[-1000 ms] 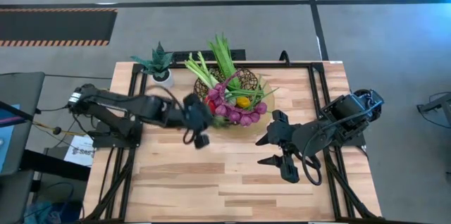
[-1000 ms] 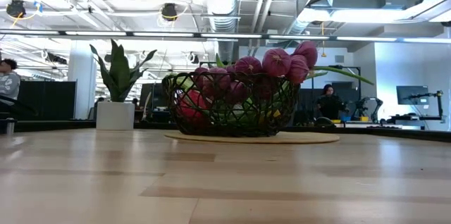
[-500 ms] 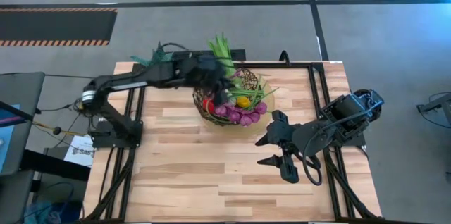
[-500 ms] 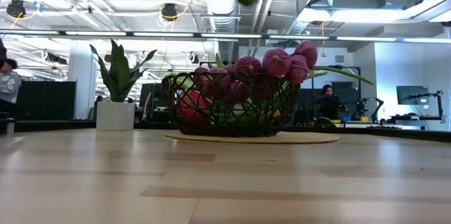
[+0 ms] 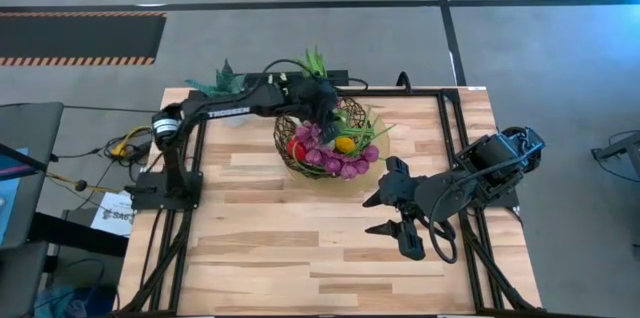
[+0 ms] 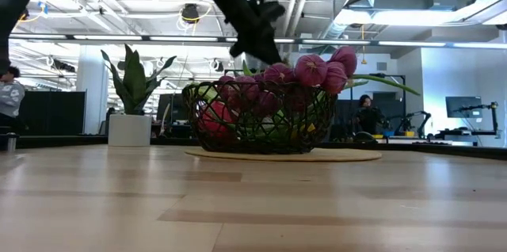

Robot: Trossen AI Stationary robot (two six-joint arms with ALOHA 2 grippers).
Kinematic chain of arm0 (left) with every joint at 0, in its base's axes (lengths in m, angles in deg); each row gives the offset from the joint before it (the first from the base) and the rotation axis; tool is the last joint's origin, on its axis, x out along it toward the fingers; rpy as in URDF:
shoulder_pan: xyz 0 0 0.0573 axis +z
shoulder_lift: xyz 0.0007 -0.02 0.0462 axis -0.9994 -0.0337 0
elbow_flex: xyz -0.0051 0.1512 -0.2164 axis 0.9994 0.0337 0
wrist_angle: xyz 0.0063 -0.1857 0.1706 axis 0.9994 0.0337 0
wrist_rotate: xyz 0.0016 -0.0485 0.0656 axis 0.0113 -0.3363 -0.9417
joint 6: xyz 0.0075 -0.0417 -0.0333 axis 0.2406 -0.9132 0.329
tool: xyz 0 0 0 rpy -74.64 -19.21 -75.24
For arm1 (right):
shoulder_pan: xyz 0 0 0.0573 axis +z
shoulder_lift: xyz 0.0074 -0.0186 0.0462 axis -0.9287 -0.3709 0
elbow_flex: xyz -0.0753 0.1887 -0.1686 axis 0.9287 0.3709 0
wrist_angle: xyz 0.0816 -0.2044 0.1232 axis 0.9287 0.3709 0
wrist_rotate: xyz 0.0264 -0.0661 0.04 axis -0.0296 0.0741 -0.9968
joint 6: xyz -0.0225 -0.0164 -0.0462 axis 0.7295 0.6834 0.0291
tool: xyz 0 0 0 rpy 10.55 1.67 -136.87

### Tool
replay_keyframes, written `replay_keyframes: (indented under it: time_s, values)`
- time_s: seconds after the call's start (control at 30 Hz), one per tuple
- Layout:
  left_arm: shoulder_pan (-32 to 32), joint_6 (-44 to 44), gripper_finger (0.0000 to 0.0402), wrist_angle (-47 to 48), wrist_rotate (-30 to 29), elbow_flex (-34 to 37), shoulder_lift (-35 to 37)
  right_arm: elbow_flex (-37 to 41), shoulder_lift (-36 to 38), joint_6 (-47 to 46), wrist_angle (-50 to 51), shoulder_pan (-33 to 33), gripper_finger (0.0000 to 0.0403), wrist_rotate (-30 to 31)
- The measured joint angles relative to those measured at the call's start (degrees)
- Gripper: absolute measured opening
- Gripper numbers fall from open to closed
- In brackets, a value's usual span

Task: Build produce basket
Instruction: Put the lime into the basket

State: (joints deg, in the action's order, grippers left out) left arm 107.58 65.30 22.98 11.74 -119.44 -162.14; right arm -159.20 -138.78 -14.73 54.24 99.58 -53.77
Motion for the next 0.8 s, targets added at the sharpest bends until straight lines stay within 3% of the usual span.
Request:
replay_keyframes:
  time_s: [0.43, 0.63, 0.8]
  values:
    - [-0.8, 4.0, 0.0012, 5.3, -0.9, 0.0, -3.3, 0.0, 0.0, 0.0, 0.3, 0.0, 0.0265, 0.0]
    - [-2.7, 7.5, 0.0074, 7.6, -2.1, -0.7, -3.0, 0.0, 0.0, 0.0, 0.3, 0.0, 0.0265, 0.0]
    - [-3.8, 7.9, 0.0141, 8.1, -7.2, -0.8, -2.5, 0.0, 0.0, 0.0, 0.3, 0.0, 0.0265, 0.0]
